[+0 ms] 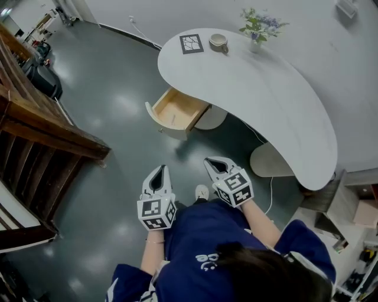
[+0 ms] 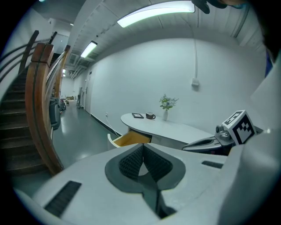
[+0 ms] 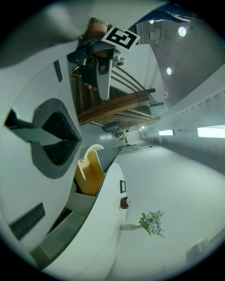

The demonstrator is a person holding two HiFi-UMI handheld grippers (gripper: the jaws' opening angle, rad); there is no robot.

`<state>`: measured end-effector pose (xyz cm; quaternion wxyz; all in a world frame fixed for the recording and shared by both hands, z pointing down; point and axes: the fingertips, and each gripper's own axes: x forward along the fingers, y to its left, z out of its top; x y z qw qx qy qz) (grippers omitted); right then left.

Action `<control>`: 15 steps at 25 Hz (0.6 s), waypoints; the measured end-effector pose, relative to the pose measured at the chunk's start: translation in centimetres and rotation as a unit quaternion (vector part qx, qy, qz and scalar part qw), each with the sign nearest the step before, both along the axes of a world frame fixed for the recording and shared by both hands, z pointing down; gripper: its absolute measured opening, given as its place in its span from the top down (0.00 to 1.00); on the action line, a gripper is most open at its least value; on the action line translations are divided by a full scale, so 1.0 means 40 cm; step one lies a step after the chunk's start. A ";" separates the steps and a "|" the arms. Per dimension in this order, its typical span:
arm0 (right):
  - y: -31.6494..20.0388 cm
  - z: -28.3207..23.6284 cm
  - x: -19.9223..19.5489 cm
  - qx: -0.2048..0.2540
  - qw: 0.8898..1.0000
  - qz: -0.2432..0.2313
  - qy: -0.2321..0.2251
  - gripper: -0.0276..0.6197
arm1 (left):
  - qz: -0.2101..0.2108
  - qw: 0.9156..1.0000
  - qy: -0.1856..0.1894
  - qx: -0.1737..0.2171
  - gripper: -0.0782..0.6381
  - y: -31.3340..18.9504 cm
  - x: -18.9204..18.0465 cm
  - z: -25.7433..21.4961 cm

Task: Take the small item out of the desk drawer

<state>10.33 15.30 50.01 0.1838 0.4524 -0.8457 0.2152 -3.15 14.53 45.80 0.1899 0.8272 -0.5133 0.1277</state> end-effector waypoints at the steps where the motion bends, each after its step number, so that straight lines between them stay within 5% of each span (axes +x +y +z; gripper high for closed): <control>1: -0.004 0.003 0.007 -0.003 1.000 0.001 -0.003 0.95 | -0.001 1.000 -0.001 -0.001 0.88 -0.003 0.009 0.000; 15: -0.065 0.008 0.030 -0.013 0.999 0.025 -0.015 0.95 | 0.011 1.000 -0.013 -0.014 0.88 -0.077 0.034 0.016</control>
